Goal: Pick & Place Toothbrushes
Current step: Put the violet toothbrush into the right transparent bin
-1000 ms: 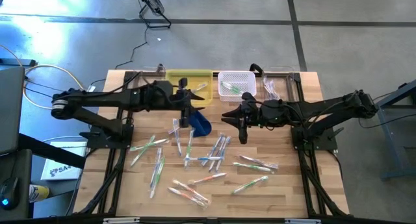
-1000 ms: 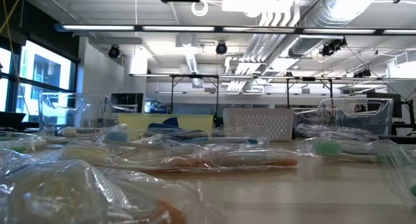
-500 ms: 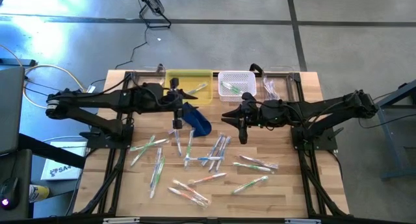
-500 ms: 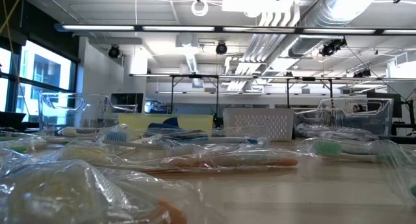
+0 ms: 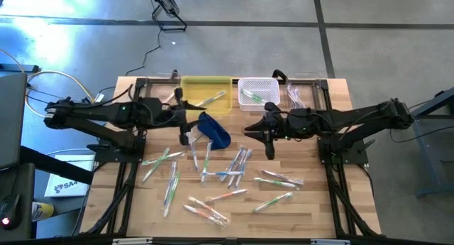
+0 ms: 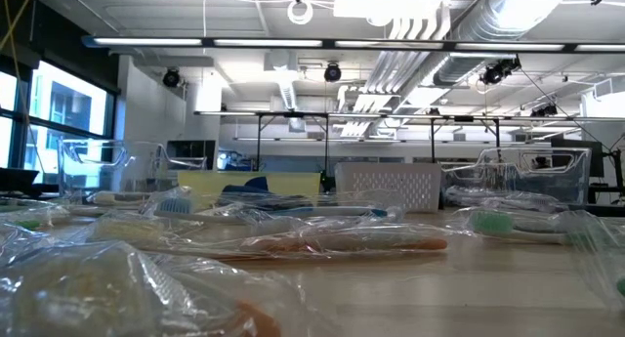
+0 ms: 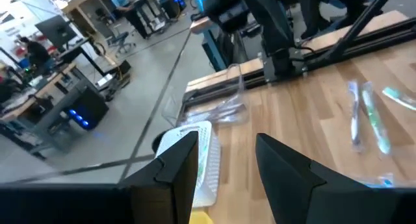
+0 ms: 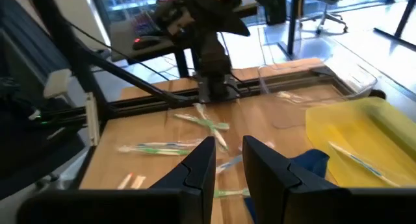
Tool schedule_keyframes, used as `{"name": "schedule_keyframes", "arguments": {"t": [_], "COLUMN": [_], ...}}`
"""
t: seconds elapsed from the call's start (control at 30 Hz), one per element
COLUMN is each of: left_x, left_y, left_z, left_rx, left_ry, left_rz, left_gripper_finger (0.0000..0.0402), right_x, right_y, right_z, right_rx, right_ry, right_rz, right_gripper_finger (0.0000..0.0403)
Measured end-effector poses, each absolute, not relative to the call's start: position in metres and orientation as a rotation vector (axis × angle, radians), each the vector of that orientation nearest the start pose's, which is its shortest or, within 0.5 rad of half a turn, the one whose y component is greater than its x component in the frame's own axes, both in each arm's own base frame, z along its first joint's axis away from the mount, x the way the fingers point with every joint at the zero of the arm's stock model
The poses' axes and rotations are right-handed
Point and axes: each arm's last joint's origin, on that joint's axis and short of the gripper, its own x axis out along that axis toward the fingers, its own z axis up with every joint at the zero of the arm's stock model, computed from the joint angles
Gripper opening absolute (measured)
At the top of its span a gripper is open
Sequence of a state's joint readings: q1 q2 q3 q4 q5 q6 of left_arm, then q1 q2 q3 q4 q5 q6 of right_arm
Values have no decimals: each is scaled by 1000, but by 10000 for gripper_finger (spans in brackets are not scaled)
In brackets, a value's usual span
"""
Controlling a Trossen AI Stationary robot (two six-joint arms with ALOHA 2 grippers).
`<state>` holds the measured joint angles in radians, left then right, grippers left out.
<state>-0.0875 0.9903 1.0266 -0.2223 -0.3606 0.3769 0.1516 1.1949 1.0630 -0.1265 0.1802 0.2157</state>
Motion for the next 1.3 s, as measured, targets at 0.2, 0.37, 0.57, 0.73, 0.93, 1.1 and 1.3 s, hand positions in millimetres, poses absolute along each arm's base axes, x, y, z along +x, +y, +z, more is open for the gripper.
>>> {"name": "schedule_keyframes", "arguments": {"t": [0.2, 0.37, 0.57, 0.73, 0.93, 1.1, 1.3], "left_x": [197, 192, 192, 192, 192, 192, 192], "left_y": [-18, -27, -30, -31, -31, -31, -31], "left_z": [357, 352, 351, 350, 350, 350, 350], "left_rx": [366, 361, 358, 359, 360, 360, 360], "left_ry": [245, 244, 243, 250, 250, 250, 250], "left_rz": [204, 196, 155, 152, 151, 150, 149], "left_gripper_finger": [149, 149, 149, 149, 149, 149, 149], "right_x": [244, 234, 236, 242, 242, 242, 242], "right_y": [36, 38, 40, 44, 46, 47, 47], "right_z": [362, 356, 342, 337, 336, 336, 336], "right_rx": [173, 229, 232, 250, 328, 351, 351], "right_ry": [253, 349, 477, 512, 540, 545, 545], "right_rz": [-44, -48, -27, 56, 131, 139, 139], "right_gripper_finger": [70, 70, 70, 70, 70, 70, 70]}}
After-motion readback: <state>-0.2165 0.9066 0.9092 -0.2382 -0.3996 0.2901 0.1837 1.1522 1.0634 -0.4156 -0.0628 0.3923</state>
